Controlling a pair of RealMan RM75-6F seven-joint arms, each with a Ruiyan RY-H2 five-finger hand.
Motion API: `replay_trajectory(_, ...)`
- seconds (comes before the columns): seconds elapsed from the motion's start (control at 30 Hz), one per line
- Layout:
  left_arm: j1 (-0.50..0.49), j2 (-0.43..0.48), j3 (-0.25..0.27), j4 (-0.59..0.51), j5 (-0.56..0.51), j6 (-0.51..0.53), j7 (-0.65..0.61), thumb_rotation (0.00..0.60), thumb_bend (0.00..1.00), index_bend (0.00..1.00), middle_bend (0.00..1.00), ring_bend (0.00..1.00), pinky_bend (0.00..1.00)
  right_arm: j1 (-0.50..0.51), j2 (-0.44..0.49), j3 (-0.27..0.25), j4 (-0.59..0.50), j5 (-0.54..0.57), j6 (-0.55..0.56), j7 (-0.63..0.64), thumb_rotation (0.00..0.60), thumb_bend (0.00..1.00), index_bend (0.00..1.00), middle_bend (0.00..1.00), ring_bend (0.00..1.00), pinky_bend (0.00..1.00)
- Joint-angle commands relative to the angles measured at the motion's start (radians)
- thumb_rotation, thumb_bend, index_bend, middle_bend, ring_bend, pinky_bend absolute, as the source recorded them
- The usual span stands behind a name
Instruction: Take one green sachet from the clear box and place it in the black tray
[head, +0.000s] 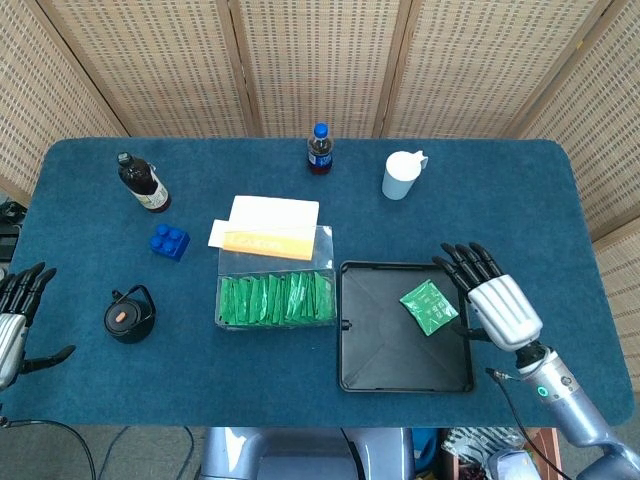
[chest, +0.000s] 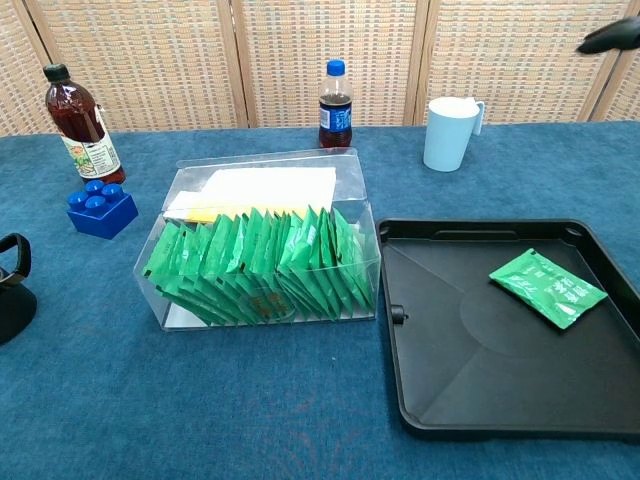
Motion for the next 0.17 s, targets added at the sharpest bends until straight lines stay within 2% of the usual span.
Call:
replay_trajectory(0.03,0.000,-0.001,0.001,0.000,0.002,0.001,0.002,0.600,0.05,0.00,0.00,0.00,0.00,-0.052,0.012,-0.022,-0.012,-0.036,0.054,-0.016,0.600,0.00,0.00,0.00,0.00,0.02)
replay_trajectory(0.17,0.003,-0.001,0.002,-0.003,0.013,0.010,0.008,0.600,0.05,0.00,0.00,0.00,0.00,-0.133,-0.025,-0.047,0.022,-0.036,0.131,-0.054,0.600,0.00,0.00,0.00,0.00,0.00)
